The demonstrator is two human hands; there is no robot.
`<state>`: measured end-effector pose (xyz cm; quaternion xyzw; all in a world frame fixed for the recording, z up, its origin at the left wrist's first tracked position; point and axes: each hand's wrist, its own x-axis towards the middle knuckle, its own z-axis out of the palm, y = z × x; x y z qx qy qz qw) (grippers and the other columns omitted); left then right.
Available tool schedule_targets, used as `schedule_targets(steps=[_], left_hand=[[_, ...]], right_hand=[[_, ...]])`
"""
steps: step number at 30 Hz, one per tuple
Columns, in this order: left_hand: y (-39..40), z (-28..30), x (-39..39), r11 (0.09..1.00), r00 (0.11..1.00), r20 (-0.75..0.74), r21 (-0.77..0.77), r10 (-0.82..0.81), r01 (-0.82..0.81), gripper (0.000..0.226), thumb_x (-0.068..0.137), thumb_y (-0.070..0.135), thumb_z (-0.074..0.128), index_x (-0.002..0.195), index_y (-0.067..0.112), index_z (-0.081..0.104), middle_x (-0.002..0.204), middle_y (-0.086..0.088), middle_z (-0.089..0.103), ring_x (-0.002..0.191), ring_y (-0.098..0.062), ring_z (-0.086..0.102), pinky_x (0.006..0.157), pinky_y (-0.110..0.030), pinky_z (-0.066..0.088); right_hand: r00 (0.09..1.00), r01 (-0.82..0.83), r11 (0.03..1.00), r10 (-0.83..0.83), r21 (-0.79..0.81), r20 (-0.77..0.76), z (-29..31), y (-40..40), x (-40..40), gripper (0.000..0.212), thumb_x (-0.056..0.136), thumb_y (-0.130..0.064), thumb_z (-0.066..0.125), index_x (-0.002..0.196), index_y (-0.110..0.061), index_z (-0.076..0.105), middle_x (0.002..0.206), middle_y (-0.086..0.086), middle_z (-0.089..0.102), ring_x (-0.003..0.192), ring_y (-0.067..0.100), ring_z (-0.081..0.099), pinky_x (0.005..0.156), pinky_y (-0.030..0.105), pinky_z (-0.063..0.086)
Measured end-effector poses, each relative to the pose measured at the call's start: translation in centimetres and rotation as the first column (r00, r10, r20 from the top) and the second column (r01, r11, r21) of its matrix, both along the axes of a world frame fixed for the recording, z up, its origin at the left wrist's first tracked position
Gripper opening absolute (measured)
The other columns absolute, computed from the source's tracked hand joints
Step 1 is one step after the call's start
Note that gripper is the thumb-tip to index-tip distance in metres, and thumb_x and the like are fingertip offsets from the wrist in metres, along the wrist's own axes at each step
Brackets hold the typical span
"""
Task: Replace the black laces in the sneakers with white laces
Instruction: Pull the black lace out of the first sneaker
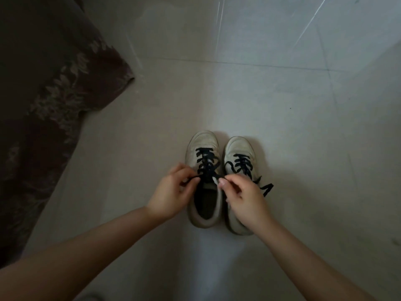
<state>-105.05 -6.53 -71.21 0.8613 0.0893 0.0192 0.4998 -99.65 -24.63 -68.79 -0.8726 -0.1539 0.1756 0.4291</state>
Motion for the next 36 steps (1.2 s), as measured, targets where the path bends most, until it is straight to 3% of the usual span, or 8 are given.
schedule_targets(steps=[5, 8, 12, 17, 20, 29, 33, 36], left_hand=[[0.6, 0.1, -0.3, 0.993, 0.998, -0.066, -0.12, 0.001, -0.009, 0.021, 0.088, 0.023, 0.052, 0.096, 0.009, 0.067, 0.097, 0.016, 0.064, 0.091, 0.011, 0.059, 0.081, -0.007, 0.045], [1.5, 0.0, -0.5, 0.977, 0.987, -0.16, -0.203, 0.026, -0.059, 0.016, 0.093, 0.018, 0.05, 0.091, 0.01, 0.064, 0.093, 0.004, 0.071, 0.085, -0.003, 0.066, 0.081, -0.018, 0.05], [3.1, 0.0, -0.6, 0.859, 0.903, -0.306, -0.322, 0.302, -0.397, 0.024, 0.098, 0.003, 0.04, 0.076, 0.0, 0.049, 0.081, -0.012, 0.068, 0.068, -0.016, 0.068, 0.073, -0.031, 0.055], [5.1, -0.3, -1.4, 0.843, 0.821, -0.298, -0.087, 0.487, -0.531, 0.025, 0.093, 0.009, 0.046, 0.075, -0.005, 0.056, 0.078, -0.008, 0.069, 0.07, -0.023, 0.066, 0.073, -0.035, 0.051], [5.6, -0.8, -1.6, 0.815, 0.767, -0.304, 0.064, 0.566, -0.576, 0.024, 0.092, 0.018, 0.046, 0.072, 0.006, 0.055, 0.077, 0.0, 0.069, 0.07, -0.018, 0.066, 0.065, -0.03, 0.046], [9.1, -1.6, -1.4, 0.691, 0.62, -0.309, 0.373, 0.721, -0.619, 0.024, 0.09, 0.028, 0.051, 0.102, 0.01, 0.059, 0.11, -0.014, 0.064, 0.104, -0.036, 0.057, 0.088, -0.042, 0.044], [5.2, 0.1, -1.5, 0.84, 0.953, 0.058, 0.458, 0.298, -0.291, 0.041, 0.083, 0.034, 0.055, 0.117, 0.011, 0.06, 0.121, -0.011, 0.059, 0.113, -0.033, 0.053, 0.098, -0.043, 0.04], [1.5, 1.2, -1.0, 0.906, 0.988, 0.111, 0.42, -0.111, 0.055, 0.036, 0.083, 0.042, 0.058, 0.11, 0.019, 0.067, 0.12, -0.006, 0.059, 0.111, -0.026, 0.055, 0.091, -0.039, 0.043]], right_hand=[[0.974, 0.101, 0.967, -0.048, 0.235, -0.222, 1.0, -0.3, 0.9, 0.03, 0.093, -0.005, 0.052, 0.066, -0.014, 0.061, 0.104, 0.002, 0.064, 0.092, -0.003, 0.06, 0.082, 0.014, 0.045], [0.754, 0.496, 0.746, -0.116, 0.445, -0.647, 1.3, -0.1, 1.5, 0.037, 0.094, -0.004, 0.037, 0.066, 0.002, 0.058, 0.099, 0.009, 0.071, 0.105, 0.015, 0.065, 0.091, 0.03, 0.048], [0.518, 0.799, 0.413, -0.107, 0.436, -0.848, 3.4, -2.3, 3.6, 0.047, 0.094, -0.018, 0.03, 0.047, -0.02, 0.036, 0.046, -0.002, 0.038, 0.048, 0.014, 0.048, 0.063, 0.027, 0.048], [0.749, 0.576, 0.772, -0.367, 0.268, -0.552, 3.5, -3.8, 3.9, 0.034, 0.097, -0.016, 0.044, 0.064, -0.015, 0.039, 0.039, -0.008, 0.029, 0.033, 0.007, 0.023, 0.036, 0.014, 0.02], [0.942, 0.093, 0.995, -0.101, -0.041, -0.32, 3.5, -3.6, 3.2, 0.014, 0.092, -0.032, 0.057, 0.084, -0.023, 0.064, 0.051, -0.014, 0.054, 0.046, 0.001, 0.047, 0.046, 0.014, 0.034], [0.951, -0.299, 0.857, 0.234, -0.42, -0.199, 4.7, -4.3, 3.5, 0.018, 0.081, -0.042, 0.068, 0.071, -0.028, 0.069, 0.066, -0.011, 0.064, 0.068, 0.006, 0.06, 0.065, 0.028, 0.046], [0.983, -0.182, 0.941, 0.177, -0.286, -0.041, 4.5, -4.0, 2.8, 0.017, 0.08, -0.045, 0.065, 0.075, -0.029, 0.067, 0.074, -0.013, 0.062, 0.071, 0.0, 0.057, 0.066, 0.024, 0.046], [0.938, -0.24, 0.931, 0.295, -0.273, 0.183, 3.6, -2.5, 2.2, 0.016, 0.082, -0.038, 0.067, 0.087, -0.024, 0.07, 0.085, -0.01, 0.061, 0.082, 0.009, 0.058, 0.073, 0.029, 0.048]])
